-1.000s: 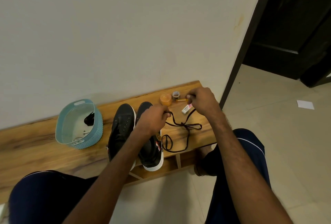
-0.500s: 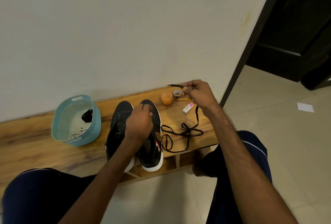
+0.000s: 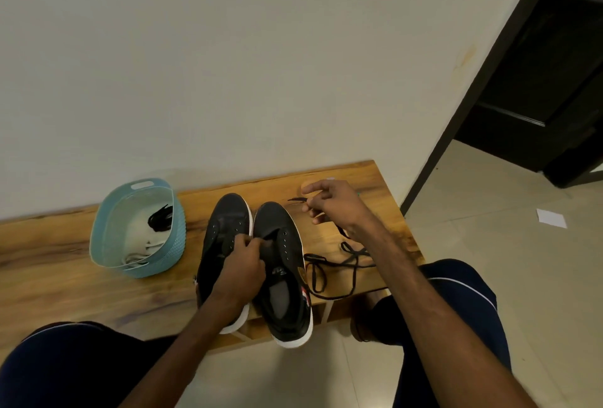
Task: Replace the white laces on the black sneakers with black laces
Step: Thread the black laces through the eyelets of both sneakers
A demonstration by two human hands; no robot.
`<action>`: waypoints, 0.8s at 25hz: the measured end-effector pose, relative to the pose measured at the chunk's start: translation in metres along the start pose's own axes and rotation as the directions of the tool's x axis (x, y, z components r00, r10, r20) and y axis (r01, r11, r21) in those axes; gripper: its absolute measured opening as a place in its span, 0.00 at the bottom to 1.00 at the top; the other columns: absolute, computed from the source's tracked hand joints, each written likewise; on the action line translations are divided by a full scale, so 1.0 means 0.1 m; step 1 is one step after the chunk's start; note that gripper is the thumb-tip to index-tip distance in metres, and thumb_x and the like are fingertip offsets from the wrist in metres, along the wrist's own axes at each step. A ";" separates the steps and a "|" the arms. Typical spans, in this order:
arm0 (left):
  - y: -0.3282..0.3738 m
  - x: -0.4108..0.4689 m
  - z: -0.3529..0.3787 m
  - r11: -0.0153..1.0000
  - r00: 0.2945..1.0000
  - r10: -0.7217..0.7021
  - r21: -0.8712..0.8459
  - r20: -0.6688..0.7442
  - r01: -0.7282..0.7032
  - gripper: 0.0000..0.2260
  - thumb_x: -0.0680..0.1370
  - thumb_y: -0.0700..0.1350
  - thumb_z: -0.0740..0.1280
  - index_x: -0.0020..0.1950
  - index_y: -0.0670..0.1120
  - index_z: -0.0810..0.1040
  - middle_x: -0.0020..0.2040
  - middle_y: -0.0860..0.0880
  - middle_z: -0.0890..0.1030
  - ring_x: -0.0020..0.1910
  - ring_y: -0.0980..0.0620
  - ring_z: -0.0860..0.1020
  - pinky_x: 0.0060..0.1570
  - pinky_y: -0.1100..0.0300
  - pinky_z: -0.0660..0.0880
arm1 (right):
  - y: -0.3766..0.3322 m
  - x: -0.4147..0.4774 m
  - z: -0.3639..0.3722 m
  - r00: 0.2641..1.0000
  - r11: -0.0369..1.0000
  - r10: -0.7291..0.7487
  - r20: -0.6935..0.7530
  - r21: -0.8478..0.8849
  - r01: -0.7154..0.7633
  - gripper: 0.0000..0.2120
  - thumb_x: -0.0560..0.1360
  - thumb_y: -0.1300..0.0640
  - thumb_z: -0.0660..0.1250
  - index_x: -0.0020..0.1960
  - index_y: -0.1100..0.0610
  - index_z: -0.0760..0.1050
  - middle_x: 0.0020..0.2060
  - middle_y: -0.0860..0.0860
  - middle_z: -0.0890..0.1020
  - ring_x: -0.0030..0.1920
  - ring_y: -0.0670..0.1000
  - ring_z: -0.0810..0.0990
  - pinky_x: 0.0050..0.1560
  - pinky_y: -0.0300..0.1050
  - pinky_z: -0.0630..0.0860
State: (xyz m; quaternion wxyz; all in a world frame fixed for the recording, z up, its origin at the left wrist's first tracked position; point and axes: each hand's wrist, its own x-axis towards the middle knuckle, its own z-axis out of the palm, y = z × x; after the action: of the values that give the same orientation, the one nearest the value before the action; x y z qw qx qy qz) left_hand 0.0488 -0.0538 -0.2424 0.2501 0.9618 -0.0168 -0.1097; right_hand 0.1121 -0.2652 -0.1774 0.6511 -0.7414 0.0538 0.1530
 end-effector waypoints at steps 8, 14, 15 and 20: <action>0.17 0.20 0.03 0.978 0.999 0.002 0.210 -0.042 0.007 0.18 0.80 0.49 0.64 0.70 0.47 0.71 0.66 0.45 0.66 0.64 0.46 0.69 0.56 0.52 0.76 | 0.29 0.08 0.20 0.999 0.935 0.004 0.040 -0.354 0.011 0.04 0.76 0.61 0.71 0.44 0.53 0.82 0.39 0.44 0.82 0.39 0.38 0.79 0.40 0.34 0.75; 0.06 0.37 0.09 0.998 0.997 -0.023 0.050 -0.070 0.027 0.14 0.78 0.48 0.69 0.63 0.52 0.78 0.65 0.49 0.69 0.66 0.49 0.65 0.55 0.57 0.70 | 0.45 0.18 0.28 0.999 0.903 0.019 -0.027 -0.430 -0.029 0.07 0.75 0.66 0.70 0.42 0.55 0.78 0.38 0.51 0.85 0.39 0.46 0.84 0.31 0.36 0.76; 0.05 0.37 0.11 0.999 0.998 -0.013 0.035 -0.062 0.015 0.15 0.78 0.47 0.69 0.64 0.52 0.79 0.67 0.48 0.68 0.67 0.48 0.64 0.58 0.57 0.69 | 0.47 0.20 0.30 0.999 0.884 0.040 -0.019 -0.465 -0.044 0.07 0.75 0.66 0.69 0.43 0.54 0.78 0.39 0.51 0.85 0.38 0.46 0.83 0.30 0.36 0.75; 0.06 0.35 0.18 0.997 0.999 -0.041 -0.068 -0.027 0.039 0.17 0.78 0.44 0.69 0.67 0.52 0.78 0.76 0.45 0.61 0.74 0.43 0.58 0.73 0.49 0.59 | 0.62 0.21 0.39 0.998 0.835 0.057 0.004 -0.548 -0.045 0.02 0.76 0.62 0.71 0.47 0.56 0.82 0.46 0.51 0.84 0.44 0.48 0.83 0.43 0.46 0.83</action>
State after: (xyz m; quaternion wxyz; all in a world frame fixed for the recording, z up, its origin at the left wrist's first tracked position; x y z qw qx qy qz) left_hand 0.0794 -0.0709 -0.2624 0.2804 0.9544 0.0099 -0.1016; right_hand 0.1089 -0.2331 -0.2471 0.4083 -0.8933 0.0209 0.1866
